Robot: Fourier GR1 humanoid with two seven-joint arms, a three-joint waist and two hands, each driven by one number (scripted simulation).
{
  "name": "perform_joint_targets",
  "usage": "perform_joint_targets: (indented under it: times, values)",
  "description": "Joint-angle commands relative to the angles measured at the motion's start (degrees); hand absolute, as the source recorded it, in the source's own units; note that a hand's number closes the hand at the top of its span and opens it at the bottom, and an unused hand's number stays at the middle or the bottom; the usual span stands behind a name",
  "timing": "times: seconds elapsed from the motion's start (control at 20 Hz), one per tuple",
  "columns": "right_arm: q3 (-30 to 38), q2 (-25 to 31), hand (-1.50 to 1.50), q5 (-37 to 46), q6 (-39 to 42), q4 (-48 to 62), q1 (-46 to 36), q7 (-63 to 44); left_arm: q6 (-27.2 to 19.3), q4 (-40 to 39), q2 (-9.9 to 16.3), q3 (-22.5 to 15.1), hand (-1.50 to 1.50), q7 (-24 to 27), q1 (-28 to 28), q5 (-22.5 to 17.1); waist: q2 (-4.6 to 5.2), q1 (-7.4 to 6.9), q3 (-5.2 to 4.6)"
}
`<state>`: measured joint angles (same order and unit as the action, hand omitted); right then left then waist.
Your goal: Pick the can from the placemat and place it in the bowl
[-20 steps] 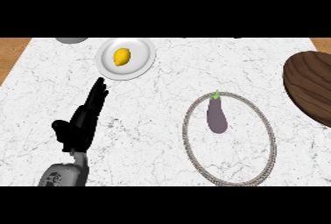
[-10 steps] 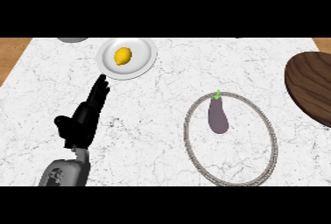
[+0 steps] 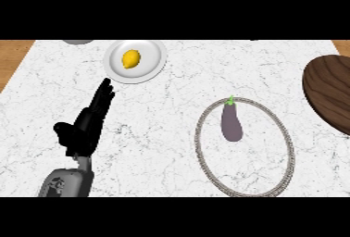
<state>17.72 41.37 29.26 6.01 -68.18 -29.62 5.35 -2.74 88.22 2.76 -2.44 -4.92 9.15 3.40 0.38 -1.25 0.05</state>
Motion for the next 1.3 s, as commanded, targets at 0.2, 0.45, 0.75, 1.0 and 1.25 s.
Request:
perform_joint_targets:
  times: [0.2, 0.45, 0.75, 1.0, 1.25]
  values:
    - [0.09, 1.85, 1.50, 6.80, -9.79, 29.85, -8.44, 15.67, -1.07, 1.17, -1.08, -1.19, 0.00, -0.97, 0.71, 1.32, 0.35, -0.93, 0.08]
    - [1.61, 2.81, 1.50, 4.27, -2.35, 40.56, -11.03, 16.94, -0.26, 0.24, -0.40, -0.22, 0.00, 0.11, -0.32, 0.57, 0.44, -1.19, 0.11]
    - [2.98, 5.57, -1.50, 2.26, 5.92, 49.00, -12.63, 28.37, 0.98, -1.45, -0.64, -0.45, 0.00, 3.11, -1.44, 0.01, 0.68, -1.43, 0.19]
    - [7.88, 2.77, -1.50, -2.81, 4.59, 50.58, -14.51, 33.74, 0.19, -0.99, -0.12, 0.61, 0.00, 0.55, 1.47, 0.17, 0.44, -0.80, 0.18]
    - [12.31, 6.44, -1.50, -6.68, 5.78, 53.19, -16.38, 34.72, 0.18, -1.98, -0.79, 0.14, 0.00, 1.09, 0.14, 0.31, 0.34, -0.40, 0.11]
